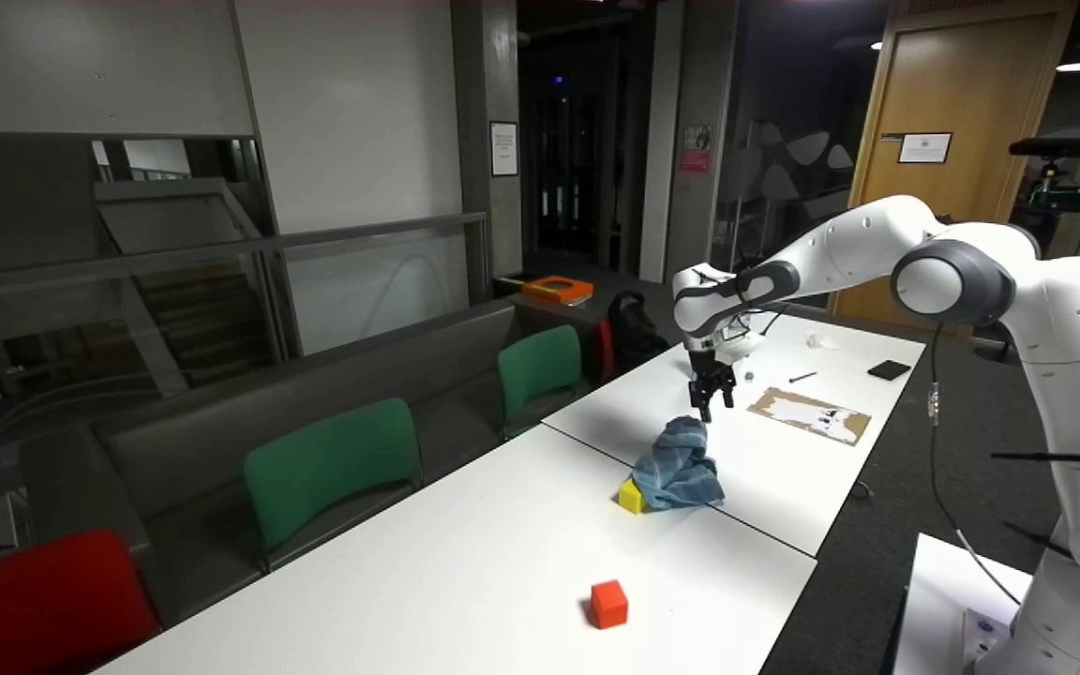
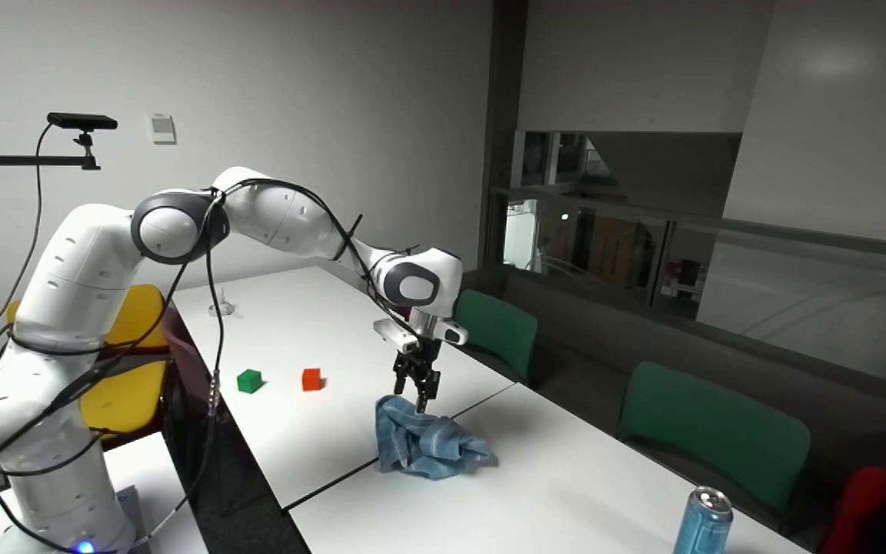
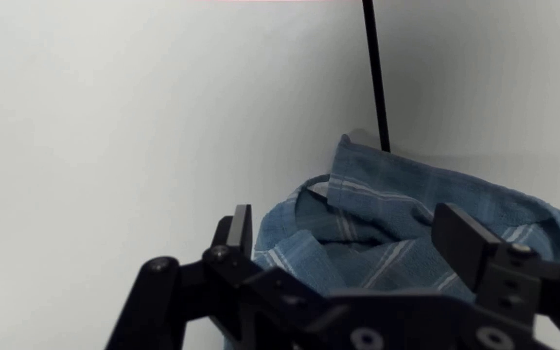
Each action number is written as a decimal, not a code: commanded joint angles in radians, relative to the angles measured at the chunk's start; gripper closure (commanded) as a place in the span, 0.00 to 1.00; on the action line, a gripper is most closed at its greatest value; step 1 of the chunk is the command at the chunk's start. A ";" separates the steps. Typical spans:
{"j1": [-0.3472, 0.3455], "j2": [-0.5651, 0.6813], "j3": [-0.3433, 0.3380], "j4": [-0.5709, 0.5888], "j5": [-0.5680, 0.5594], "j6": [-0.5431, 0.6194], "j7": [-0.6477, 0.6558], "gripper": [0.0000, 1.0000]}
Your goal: Move the cloth and slide the yellow block to the bottom on the table
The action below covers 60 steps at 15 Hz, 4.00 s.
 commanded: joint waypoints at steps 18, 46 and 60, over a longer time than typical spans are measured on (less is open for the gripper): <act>-0.046 0.247 0.033 0.209 -0.080 0.173 -0.253 0.00; -0.189 0.334 -0.064 0.239 -0.079 0.123 -0.086 1.00; -0.189 0.240 -0.032 0.131 -0.013 0.084 -0.026 0.27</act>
